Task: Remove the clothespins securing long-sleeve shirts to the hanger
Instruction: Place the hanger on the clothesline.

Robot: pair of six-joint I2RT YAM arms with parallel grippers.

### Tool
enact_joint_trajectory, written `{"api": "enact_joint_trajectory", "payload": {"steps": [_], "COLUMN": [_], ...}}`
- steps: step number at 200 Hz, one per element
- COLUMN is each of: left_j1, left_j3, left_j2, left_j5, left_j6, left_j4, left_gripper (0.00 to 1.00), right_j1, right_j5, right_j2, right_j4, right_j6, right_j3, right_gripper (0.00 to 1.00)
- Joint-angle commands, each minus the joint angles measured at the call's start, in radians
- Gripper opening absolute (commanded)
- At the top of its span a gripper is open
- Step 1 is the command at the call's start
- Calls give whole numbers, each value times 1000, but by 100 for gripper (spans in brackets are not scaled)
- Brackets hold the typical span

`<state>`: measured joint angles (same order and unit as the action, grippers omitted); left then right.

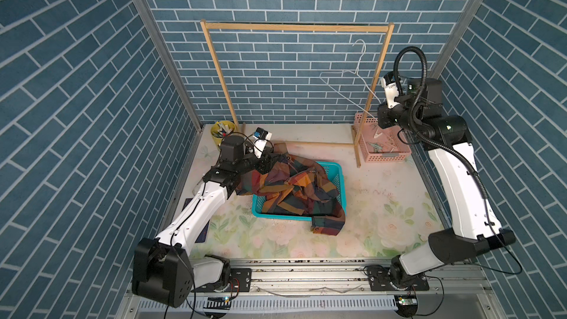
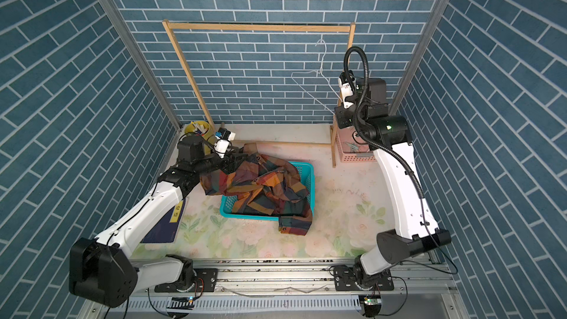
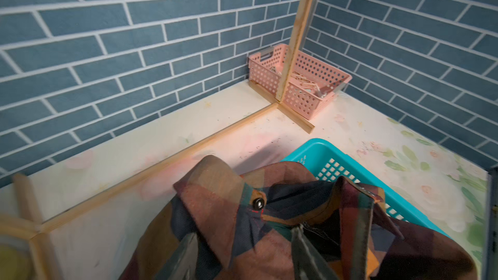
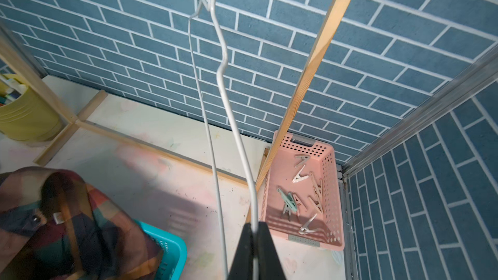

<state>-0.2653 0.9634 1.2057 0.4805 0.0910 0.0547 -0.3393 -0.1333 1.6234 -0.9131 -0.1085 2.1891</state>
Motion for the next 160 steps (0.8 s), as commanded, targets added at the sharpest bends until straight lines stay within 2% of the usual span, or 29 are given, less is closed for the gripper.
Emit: {"api": "enact_joint_trajectory", "payload": {"steps": [1, 9, 29, 47, 73, 104, 139, 160], "left_j1": [-1, -1, 0, 0, 0, 2, 2, 1], "left_j3": [-25, -36, -40, -17, -59, -168, -262, -328], "left_j2": [-124, -166, -249, -279, -319, -384, -435, -457], "left_j5": [-146, -169, -259, -367, -500, -620, -676, -685], "left_j6": [-34, -37, -55, -85, -130, -229, -291, -300], "left_j4": [-16, -9, 38, 152, 257, 283, 277, 233], "left_gripper": [59, 61, 75, 77, 76, 78, 78, 80], "right_j1": [-4, -4, -4, -5, -5, -10, -5, -5], "right_j5": [-56, -45, -44, -45, -15, -32, -32, -20], "right_j2": [126, 175, 270, 323, 317, 215, 289, 315], "right_j4": [-60, -86, -121, -138, -128, -1, -72, -81], "right_j6": [19, 18, 18, 20, 21, 11, -1, 4], "right_j3": [194, 282, 465, 558, 515, 319, 456, 470], "right_gripper": [0, 0, 0, 0, 0, 0, 0, 0]}}
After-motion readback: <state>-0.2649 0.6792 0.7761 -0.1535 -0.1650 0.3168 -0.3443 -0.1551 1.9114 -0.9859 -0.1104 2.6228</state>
